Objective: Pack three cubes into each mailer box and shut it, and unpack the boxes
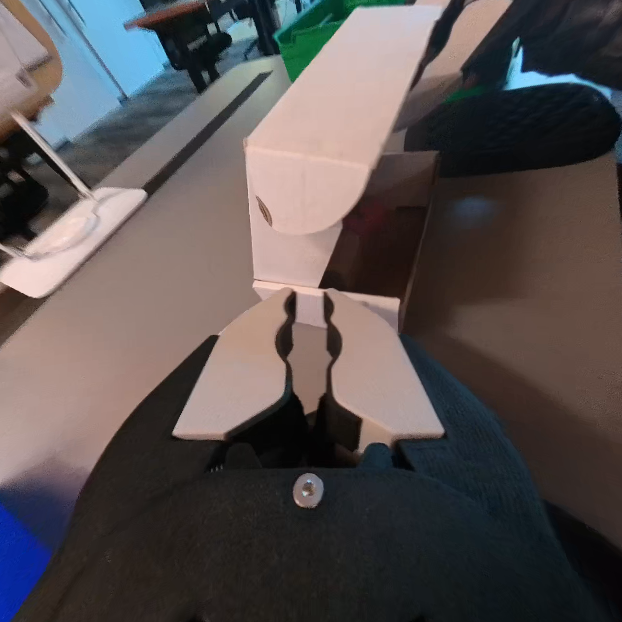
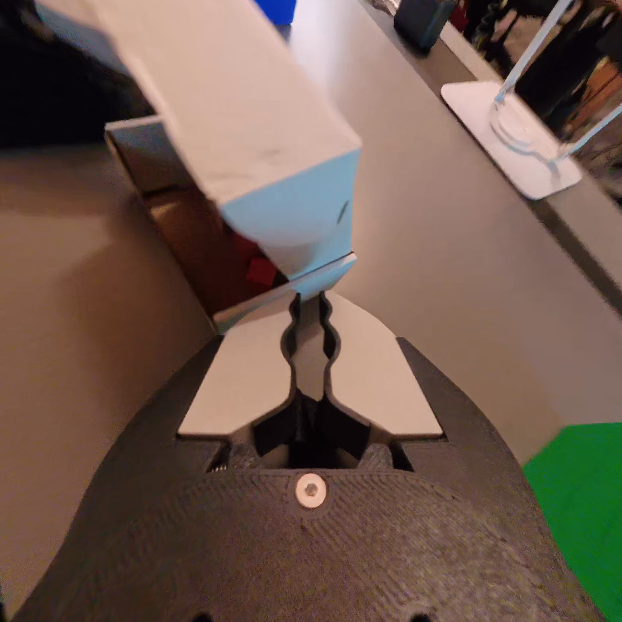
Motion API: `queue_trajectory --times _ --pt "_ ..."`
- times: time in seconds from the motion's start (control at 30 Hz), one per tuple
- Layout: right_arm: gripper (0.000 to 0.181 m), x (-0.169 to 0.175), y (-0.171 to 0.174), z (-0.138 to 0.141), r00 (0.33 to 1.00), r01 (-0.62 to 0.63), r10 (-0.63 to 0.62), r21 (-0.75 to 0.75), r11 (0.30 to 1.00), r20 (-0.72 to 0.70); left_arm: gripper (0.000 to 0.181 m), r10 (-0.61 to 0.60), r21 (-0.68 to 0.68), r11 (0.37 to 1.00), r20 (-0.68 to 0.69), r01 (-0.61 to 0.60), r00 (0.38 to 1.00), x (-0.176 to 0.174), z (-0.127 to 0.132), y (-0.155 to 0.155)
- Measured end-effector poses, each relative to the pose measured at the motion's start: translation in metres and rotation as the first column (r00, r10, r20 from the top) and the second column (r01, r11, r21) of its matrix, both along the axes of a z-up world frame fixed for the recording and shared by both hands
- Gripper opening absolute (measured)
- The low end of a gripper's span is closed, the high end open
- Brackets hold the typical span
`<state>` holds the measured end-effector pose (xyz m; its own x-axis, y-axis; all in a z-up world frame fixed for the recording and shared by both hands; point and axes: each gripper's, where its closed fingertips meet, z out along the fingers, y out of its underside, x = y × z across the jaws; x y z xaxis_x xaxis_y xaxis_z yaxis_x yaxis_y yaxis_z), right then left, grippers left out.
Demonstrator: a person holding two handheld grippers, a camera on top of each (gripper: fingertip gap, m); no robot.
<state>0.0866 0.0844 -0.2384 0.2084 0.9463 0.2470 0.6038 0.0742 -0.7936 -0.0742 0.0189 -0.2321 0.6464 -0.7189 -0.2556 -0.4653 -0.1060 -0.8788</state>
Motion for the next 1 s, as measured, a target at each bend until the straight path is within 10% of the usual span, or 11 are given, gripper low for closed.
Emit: queue_trajectory --times 0.03,0.23,0.53,1.0 --pt "0.02 0.006 -0.003 0.002 0.999 -0.034 0.032 0.082 0.996 0.018 0.03 0.01 0.064 0.998 -0.018 -0.009 1.0 -0.005 0.004 -0.004" --pt "0.047 0.007 -0.023 0.069 0.994 -0.036 0.097 0.695 0.718 -0.049 0.057 0.062 0.518 0.855 -0.12 0.009 0.991 0.005 0.057 -0.015" --pt "0.019 -0.011 -0.03 0.069 0.982 -0.162 0.181 0.754 0.636 0.058 0.025 0.039 0.552 0.825 -0.271 0.122 0.962 0.023 0.061 -0.002" --pt "0.011 -0.007 -0.067 0.074 0.941 -0.297 0.331 0.304 0.905 -0.067 0.011 -0.148 0.082 0.985 -0.042 0.151 0.988 0.026 0.061 -0.038"
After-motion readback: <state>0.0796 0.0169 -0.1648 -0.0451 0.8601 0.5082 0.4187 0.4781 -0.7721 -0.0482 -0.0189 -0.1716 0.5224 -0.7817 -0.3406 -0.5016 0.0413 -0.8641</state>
